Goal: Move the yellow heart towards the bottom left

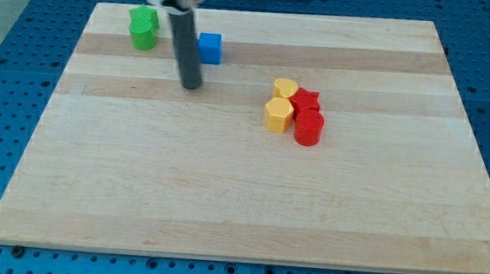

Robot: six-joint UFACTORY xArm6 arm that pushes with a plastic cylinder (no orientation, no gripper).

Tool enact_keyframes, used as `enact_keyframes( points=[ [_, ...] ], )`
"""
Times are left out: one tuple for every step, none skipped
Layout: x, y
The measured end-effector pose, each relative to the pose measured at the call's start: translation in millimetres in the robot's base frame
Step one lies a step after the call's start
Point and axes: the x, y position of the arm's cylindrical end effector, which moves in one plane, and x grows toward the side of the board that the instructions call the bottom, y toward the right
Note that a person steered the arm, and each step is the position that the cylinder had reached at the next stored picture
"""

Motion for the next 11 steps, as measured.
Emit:
enact_keyframes(
  points=[
    [-1.5,44.5],
    [-10.4,67.8],
    [-16.9,97.2],
    [-12.9,133.8],
    [3.1,143.3],
    [14.9,139.7],
    [18.1,127.9],
    [18.1,107.8],
    [20.6,87.6],
    [34.3,70.0],
    [47.9,51.4]
  ],
)
